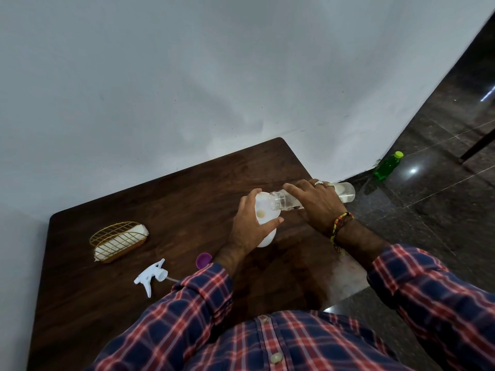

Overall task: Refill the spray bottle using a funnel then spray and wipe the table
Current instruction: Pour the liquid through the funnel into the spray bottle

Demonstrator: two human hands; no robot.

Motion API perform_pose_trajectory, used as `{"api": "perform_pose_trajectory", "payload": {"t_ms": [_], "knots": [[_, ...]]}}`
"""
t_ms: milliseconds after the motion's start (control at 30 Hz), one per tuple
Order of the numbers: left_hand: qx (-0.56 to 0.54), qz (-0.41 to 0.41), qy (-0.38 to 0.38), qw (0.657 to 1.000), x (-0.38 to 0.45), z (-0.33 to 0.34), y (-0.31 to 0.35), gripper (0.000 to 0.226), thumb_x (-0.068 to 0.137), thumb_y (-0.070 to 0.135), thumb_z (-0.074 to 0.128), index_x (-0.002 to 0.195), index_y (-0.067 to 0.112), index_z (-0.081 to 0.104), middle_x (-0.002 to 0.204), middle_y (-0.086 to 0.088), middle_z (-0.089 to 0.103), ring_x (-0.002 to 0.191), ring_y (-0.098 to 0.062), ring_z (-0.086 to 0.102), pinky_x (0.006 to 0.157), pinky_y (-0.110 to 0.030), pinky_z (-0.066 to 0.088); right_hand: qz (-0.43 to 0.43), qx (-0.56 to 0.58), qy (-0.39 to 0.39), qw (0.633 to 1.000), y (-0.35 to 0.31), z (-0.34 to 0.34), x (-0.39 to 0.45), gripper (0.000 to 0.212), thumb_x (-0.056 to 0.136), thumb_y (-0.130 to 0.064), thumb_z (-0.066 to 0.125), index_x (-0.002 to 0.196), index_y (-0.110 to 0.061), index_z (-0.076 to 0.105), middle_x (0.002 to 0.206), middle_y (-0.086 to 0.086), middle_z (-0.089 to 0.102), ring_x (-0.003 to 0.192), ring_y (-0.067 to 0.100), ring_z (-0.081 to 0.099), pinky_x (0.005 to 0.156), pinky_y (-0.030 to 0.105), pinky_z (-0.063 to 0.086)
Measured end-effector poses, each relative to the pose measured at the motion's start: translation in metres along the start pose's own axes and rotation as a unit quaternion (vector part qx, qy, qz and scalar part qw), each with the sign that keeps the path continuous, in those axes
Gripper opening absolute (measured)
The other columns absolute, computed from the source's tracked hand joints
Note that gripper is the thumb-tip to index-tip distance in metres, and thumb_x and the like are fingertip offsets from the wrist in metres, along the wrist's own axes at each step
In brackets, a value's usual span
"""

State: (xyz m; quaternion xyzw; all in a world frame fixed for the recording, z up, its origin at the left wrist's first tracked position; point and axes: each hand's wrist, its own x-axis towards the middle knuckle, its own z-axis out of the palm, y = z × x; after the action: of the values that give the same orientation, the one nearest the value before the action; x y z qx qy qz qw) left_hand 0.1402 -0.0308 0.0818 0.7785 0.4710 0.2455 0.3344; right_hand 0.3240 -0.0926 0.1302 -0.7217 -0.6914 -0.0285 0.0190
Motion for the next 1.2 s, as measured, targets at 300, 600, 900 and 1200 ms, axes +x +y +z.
{"api": "perform_pose_trajectory", "payload": {"t_ms": [300, 600, 900, 1200], "knots": [[0.006, 0.0, -0.002, 1.0, 0.0004, 0.0012, -0.0013, 0.087, 0.072, 0.054, 0.077, 0.142, 0.026, 0.035, 0.141, 0.001, 0.043, 0.121, -0.012, 0.048, 0.094, -0.024, 0.045, -0.008, -0.01, 0.007, 1.0, -0.0004, -0.0015, 0.0007, 0.069, 0.072, -0.016, 0.075, 0.135, -0.027, 0.047, 0.116, 0.006, 0.062, 0.095, 0.034, 0.063, 0.077, 0.044, 0.05], [0.018, -0.006, -0.024, 1.0, 0.003, -0.0002, -0.0023, 0.088, 0.073, 0.057, 0.074, 0.145, 0.028, 0.032, 0.143, 0.0, 0.041, 0.122, -0.015, 0.048, 0.096, -0.031, 0.048, -0.013, -0.009, 0.008, 1.0, 0.0004, -0.0003, 0.0026, 0.073, 0.07, -0.016, 0.077, 0.133, -0.029, 0.044, 0.113, 0.005, 0.063, 0.093, 0.033, 0.064, 0.075, 0.044, 0.051], [0.012, -0.006, -0.014, 1.0, 0.002, 0.0009, -0.0014, 0.086, 0.072, 0.058, 0.074, 0.142, 0.028, 0.035, 0.141, 0.001, 0.043, 0.12, -0.013, 0.049, 0.092, -0.024, 0.045, -0.015, -0.016, 0.0, 1.0, 0.0013, -0.002, 0.0036, 0.071, 0.073, -0.016, 0.073, 0.135, -0.03, 0.042, 0.117, 0.004, 0.061, 0.095, 0.032, 0.063, 0.078, 0.044, 0.05], [0.011, -0.007, -0.013, 1.0, 0.0026, 0.0009, -0.0015, 0.088, 0.073, 0.057, 0.074, 0.145, 0.027, 0.033, 0.143, 0.0, 0.042, 0.122, -0.014, 0.048, 0.089, -0.02, 0.04, -0.019, -0.014, 0.003, 1.0, 0.0018, -0.0013, 0.0058, 0.074, 0.07, -0.015, 0.076, 0.134, -0.031, 0.042, 0.115, 0.004, 0.061, 0.094, 0.033, 0.063, 0.079, 0.045, 0.05]]}}
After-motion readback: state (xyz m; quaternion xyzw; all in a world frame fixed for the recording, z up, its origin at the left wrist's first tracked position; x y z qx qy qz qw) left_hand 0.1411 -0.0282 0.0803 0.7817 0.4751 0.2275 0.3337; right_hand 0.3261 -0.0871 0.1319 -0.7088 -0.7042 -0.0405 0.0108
